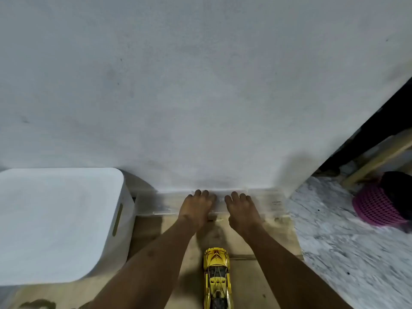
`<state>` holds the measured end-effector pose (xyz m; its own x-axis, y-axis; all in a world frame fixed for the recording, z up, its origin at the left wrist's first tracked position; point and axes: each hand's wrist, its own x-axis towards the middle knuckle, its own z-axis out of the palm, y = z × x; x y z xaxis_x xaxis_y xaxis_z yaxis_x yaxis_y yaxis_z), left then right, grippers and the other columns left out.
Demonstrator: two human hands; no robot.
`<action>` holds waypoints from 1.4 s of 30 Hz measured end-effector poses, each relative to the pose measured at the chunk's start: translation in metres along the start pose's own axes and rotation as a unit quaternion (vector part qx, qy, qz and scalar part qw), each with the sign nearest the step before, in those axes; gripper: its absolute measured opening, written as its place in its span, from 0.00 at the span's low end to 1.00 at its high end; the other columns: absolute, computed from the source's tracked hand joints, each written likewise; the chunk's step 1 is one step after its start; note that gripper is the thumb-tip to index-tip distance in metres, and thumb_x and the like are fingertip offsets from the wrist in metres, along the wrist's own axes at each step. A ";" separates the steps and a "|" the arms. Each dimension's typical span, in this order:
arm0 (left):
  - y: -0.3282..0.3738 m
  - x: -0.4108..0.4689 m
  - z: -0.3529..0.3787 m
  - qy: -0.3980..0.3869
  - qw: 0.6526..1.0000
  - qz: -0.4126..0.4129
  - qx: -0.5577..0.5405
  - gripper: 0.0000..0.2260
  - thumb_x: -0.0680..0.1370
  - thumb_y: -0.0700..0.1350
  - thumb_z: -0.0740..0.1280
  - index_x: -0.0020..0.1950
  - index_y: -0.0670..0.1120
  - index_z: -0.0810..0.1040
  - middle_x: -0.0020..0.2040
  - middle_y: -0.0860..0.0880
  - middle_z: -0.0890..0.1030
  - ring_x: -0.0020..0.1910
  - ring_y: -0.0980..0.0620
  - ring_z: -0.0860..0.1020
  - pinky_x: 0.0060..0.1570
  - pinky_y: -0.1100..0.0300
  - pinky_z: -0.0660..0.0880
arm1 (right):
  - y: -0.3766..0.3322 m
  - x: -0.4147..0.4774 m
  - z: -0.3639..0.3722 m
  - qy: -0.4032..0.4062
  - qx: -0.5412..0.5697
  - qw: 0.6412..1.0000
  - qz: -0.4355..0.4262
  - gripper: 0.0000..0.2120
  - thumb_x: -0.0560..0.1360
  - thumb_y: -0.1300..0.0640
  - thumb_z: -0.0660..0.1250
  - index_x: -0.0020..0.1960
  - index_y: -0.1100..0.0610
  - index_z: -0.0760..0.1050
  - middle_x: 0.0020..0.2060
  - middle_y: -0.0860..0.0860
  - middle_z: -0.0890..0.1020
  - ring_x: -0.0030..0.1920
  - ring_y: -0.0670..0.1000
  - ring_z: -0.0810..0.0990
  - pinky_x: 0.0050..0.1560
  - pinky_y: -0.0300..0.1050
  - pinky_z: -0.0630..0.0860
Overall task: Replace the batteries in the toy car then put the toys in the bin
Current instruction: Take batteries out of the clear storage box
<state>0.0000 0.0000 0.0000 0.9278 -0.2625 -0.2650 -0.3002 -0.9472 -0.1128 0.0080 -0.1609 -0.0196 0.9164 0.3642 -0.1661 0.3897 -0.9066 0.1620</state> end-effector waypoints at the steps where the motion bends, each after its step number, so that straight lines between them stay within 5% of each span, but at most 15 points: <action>1: 0.000 0.001 0.001 -0.008 1.000 -0.005 0.002 0.25 0.75 0.42 0.70 0.69 0.46 0.65 0.65 0.43 0.72 0.64 0.43 0.72 0.55 0.52 0.75 | 0.000 0.001 0.003 0.020 0.009 1.000 -0.003 0.25 0.50 0.59 0.80 0.46 0.58 0.79 0.40 0.56 0.79 0.36 0.56 0.78 0.36 0.48 0.77; 9: -0.002 -0.001 -0.004 0.002 0.998 0.049 0.041 0.21 0.79 0.38 0.65 0.71 0.43 0.67 0.64 0.40 0.74 0.61 0.40 0.75 0.57 0.50 0.76 | 0.004 0.003 -0.004 0.035 -0.048 0.998 -0.013 0.25 0.50 0.57 0.79 0.45 0.60 0.78 0.38 0.58 0.78 0.35 0.61 0.78 0.40 0.57 0.76; 18: -0.015 0.003 -0.014 0.017 0.998 0.068 -0.007 0.18 0.76 0.53 0.70 0.63 0.48 0.75 0.57 0.44 0.78 0.55 0.42 0.78 0.50 0.51 0.76 | 0.016 -0.002 -0.003 0.042 -0.048 0.998 -0.005 0.29 0.56 0.52 0.79 0.55 0.57 0.75 0.47 0.57 0.78 0.46 0.60 0.77 0.48 0.59 0.70; 24: -0.030 0.006 -0.033 0.040 0.990 0.009 -0.137 0.16 0.73 0.52 0.69 0.59 0.51 0.80 0.55 0.47 0.81 0.53 0.44 0.80 0.51 0.56 0.75 | 0.027 -0.011 -0.014 0.059 0.013 0.998 0.010 0.39 0.56 0.36 0.78 0.62 0.53 0.74 0.56 0.55 0.79 0.53 0.58 0.78 0.49 0.57 0.72; 26: -0.037 0.008 -0.036 0.049 0.979 -0.016 -0.197 0.17 0.72 0.52 0.70 0.61 0.54 0.80 0.55 0.48 0.81 0.54 0.45 0.80 0.52 0.57 0.74 | 0.031 -0.021 -0.019 0.140 0.084 0.987 0.007 0.32 0.62 0.37 0.75 0.59 0.53 0.75 0.56 0.51 0.79 0.54 0.55 0.78 0.50 0.53 0.70; 30: -0.048 0.011 -0.035 0.055 0.958 -0.032 -0.279 0.17 0.72 0.48 0.70 0.61 0.52 0.81 0.58 0.49 0.82 0.59 0.48 0.77 0.57 0.57 0.75 | 0.035 -0.030 -0.015 0.243 0.221 0.944 -0.031 0.11 0.67 0.58 0.75 0.48 0.54 0.77 0.43 0.48 0.81 0.44 0.51 0.79 0.45 0.46 0.75; 33: -0.052 0.013 -0.036 0.059 0.949 -0.024 -0.309 0.16 0.71 0.46 0.70 0.60 0.50 0.83 0.57 0.50 0.83 0.58 0.50 0.78 0.55 0.60 0.75 | 0.030 -0.022 -0.007 0.179 0.252 0.949 -0.058 0.09 0.67 0.63 0.72 0.46 0.56 0.80 0.40 0.50 0.82 0.39 0.54 0.81 0.37 0.47 0.80; 38: -0.059 0.015 -0.038 0.051 0.939 -0.010 -0.341 0.16 0.70 0.43 0.70 0.58 0.50 0.83 0.56 0.51 0.84 0.54 0.51 0.80 0.51 0.63 0.74 | 0.012 0.011 -0.022 -0.008 0.230 0.972 0.038 0.14 0.75 0.57 0.64 0.59 0.51 0.80 0.52 0.52 0.83 0.52 0.54 0.81 0.51 0.43 0.75; 42: -0.062 0.018 -0.038 0.069 0.932 0.011 -0.356 0.16 0.71 0.39 0.68 0.57 0.48 0.85 0.56 0.52 0.85 0.53 0.52 0.82 0.52 0.64 0.75 | 0.007 0.028 -0.022 -0.047 0.172 0.983 0.052 0.14 0.73 0.57 0.69 0.59 0.52 0.80 0.53 0.53 0.82 0.52 0.55 0.81 0.54 0.45 0.76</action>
<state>0.0438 0.0468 0.0381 0.9579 -0.2571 -0.1279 -0.1417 -0.8105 0.5683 0.0388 -0.1520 -0.0017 0.9308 0.2596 -0.2574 0.2260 -0.9621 -0.1528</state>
